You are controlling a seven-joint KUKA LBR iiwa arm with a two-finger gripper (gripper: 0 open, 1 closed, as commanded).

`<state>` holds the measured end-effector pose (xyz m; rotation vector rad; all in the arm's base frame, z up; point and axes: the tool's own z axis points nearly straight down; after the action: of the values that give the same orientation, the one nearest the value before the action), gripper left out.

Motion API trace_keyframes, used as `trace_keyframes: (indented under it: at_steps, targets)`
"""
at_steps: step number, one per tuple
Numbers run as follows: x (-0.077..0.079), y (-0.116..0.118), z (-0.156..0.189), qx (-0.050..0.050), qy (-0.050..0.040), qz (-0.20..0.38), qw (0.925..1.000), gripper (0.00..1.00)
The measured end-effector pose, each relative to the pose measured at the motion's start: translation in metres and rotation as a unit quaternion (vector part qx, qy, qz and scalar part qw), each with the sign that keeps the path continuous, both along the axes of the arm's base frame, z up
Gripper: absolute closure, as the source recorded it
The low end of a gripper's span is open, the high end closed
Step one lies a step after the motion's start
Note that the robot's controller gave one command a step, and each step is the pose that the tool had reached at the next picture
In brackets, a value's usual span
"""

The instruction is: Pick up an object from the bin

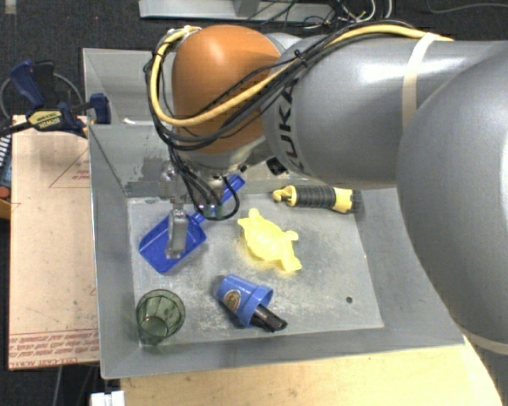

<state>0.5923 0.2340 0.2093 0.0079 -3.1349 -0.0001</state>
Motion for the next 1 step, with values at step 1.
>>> trace_keyframes:
  at_steps: [1]
  targets:
    - [0.0006, -0.0007, 0.0030, 0.000, -0.0018, -0.001, 1.0000, 0.00]
